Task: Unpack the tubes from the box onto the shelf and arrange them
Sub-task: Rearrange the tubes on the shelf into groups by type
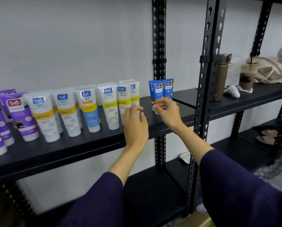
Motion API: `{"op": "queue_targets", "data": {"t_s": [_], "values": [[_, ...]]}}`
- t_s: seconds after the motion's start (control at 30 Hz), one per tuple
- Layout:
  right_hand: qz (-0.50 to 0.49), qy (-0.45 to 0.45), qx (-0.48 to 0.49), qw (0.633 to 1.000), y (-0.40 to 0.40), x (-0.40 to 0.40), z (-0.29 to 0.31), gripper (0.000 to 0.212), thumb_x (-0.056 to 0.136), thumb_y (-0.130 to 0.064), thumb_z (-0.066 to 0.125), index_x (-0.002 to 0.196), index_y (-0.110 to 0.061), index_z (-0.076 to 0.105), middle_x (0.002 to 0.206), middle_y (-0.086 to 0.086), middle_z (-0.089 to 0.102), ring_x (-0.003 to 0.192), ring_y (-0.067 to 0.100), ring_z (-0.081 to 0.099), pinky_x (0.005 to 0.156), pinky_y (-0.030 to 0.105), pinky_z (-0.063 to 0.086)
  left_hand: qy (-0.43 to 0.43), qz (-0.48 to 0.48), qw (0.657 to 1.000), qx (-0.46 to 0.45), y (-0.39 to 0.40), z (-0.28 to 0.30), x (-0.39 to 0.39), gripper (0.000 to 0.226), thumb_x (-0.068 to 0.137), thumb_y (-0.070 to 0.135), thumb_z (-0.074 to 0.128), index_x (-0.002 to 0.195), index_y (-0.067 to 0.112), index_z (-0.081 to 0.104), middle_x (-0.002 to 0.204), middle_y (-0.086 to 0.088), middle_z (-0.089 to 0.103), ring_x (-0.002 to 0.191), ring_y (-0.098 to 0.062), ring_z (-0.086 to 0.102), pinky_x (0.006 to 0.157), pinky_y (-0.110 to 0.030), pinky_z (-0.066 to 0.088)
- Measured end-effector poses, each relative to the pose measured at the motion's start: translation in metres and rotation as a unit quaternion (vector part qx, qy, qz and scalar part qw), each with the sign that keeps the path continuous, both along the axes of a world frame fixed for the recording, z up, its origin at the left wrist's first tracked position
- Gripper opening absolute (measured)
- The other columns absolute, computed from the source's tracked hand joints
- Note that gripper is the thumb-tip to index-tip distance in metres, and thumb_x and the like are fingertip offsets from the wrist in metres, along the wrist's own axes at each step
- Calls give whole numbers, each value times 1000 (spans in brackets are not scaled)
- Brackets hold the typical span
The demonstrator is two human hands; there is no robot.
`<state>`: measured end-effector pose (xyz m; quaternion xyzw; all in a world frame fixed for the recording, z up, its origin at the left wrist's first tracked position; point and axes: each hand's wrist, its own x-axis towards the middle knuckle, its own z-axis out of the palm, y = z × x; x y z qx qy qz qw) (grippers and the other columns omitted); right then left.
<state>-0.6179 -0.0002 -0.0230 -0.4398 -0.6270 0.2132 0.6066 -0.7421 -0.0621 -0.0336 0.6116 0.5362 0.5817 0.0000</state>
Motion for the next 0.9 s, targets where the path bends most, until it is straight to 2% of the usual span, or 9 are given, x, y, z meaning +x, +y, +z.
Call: {"op": "queue_targets", "data": {"t_s": [0.17, 0.27, 0.33, 0.43, 0.5, 0.63, 0.73, 0.8, 0.9], "values": [[101, 2, -7, 995, -12, -46, -3, 24, 86, -19, 69, 106, -11, 60, 94, 0, 65, 88, 8, 61, 76, 15, 51, 4, 87, 994, 60, -9, -14, -40, 35, 84, 3, 62, 116, 11, 49, 128, -8, 42, 121, -24, 38, 100, -32, 40], [83, 24, 11, 996, -12, -71, -3, 29, 84, -19, 71, 109, -9, 59, 95, 1, 62, 81, 3, 56, 69, 7, 46, -1, 100, 994, 54, -8, -19, -54, 48, 86, 3, 61, 129, 8, 41, 139, -11, 33, 128, -25, 34, 104, -32, 39], [52, 41, 32, 997, -9, -83, -2, 32, 84, -23, 71, 110, -10, 59, 100, 1, 59, 84, 3, 55, 70, 7, 44, -8, 81, 996, 45, -7, -20, -57, 52, 89, 4, 58, 136, 6, 35, 144, -11, 27, 132, -23, 34, 107, -29, 36], [-2, 104, 44, 994, -3, -88, -2, 29, 86, -22, 66, 111, -13, 54, 108, 0, 57, 96, 10, 55, 81, 18, 47, -24, 70, 997, 20, -6, -17, -57, 57, 92, 7, 56, 141, 6, 28, 147, -12, 25, 133, -23, 36, 107, -33, 39], [-6, 137, 26, 990, 2, -88, -3, 29, 89, -21, 62, 114, -12, 51, 114, 2, 56, 104, 15, 55, 89, 26, 48, -37, 68, 997, 5, -4, -14, -57, 60, 92, 9, 57, 142, 8, 25, 146, -10, 26, 133, -23, 37, 105, -37, 43], [69, 57, -50, 995, 8, -83, -1, 36, 92, -15, 59, 125, -10, 45, 116, -5, 55, 106, 8, 52, 79, 12, 43, -44, 59, 997, 5, 2, -7, -60, 61, 90, 4, 58, 141, 12, 25, 139, -8, 33, 127, -20, 43, 100, -37, 46], [72, 18, -77, 994, 13, -77, 1, 37, 90, -9, 61, 124, -9, 45, 117, 0, 58, 107, 11, 54, 79, 16, 45, -48, 60, 997, -9, 5, -6, -62, 62, 89, 3, 58, 140, 14, 25, 137, -7, 36, 125, -20, 44, 96, -34, 46], [37, 16, -72, 997, 17, -72, 2, 37, 90, -5, 59, 124, -8, 44, 121, 6, 58, 112, 16, 55, 86, 21, 45, -47, 63, 997, -21, 6, -5, -63, 63, 89, 3, 59, 140, 15, 24, 137, -7, 37, 124, -19, 45, 95, -34, 46], [-8, 2, -64, 998, 20, -65, 3, 36, 92, -4, 55, 126, -6, 43, 128, 9, 55, 120, 20, 51, 91, 23, 41, -46, 62, 996, -37, 8, -2, -63, 66, 89, 3, 59, 141, 17, 21, 136, -7, 38, 123, -20, 47, 92, -34, 47]]}}
